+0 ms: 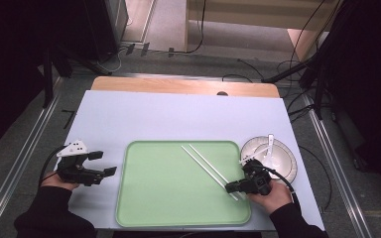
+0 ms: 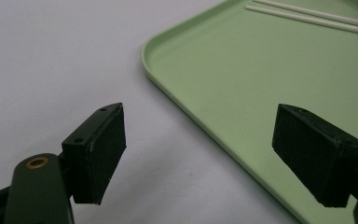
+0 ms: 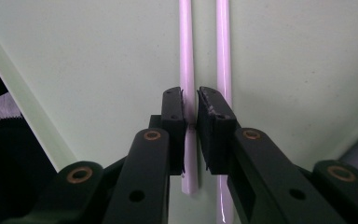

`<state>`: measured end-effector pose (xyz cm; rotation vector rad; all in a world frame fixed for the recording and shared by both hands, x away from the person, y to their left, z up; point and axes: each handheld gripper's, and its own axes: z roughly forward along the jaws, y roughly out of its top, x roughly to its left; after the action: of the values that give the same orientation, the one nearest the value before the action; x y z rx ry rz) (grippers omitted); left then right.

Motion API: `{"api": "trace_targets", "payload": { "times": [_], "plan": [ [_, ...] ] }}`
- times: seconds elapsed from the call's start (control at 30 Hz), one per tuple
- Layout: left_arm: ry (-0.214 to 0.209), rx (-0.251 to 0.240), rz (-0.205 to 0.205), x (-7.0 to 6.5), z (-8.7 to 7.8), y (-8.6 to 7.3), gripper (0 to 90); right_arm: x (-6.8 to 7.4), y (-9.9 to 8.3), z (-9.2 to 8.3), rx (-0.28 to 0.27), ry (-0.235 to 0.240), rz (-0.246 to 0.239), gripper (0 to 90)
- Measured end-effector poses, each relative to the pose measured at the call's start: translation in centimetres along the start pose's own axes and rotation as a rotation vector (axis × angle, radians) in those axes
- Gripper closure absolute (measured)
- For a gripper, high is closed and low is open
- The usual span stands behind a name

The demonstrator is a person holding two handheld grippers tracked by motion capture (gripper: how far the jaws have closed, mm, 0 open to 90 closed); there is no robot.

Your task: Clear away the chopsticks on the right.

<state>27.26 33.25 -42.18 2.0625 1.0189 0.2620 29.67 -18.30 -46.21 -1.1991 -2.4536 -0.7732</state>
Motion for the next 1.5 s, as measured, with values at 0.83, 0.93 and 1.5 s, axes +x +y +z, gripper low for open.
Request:
{"api": "trace_targets", "payload": {
  "times": [0.83, 0.93, 1.5],
  "plan": [
    [0.003, -0.004, 0.000, 0.0, 0.0, 0.0, 17.5, 2.4, 1.1, -2.6, -0.203, 0.002, -0.157, 46.1],
    [0.010, -0.001, 0.001, -0.1, -0.1, 0.0, 17.5, 2.7, 1.7, -2.3, -0.222, -0.001, -0.180, 42.9],
    [0.006, -0.012, 0.007, -0.3, 0.0, 0.1, 17.4, 3.5, 5.0, -1.0, -0.261, -0.018, -0.205, 36.7]
  ]
}}
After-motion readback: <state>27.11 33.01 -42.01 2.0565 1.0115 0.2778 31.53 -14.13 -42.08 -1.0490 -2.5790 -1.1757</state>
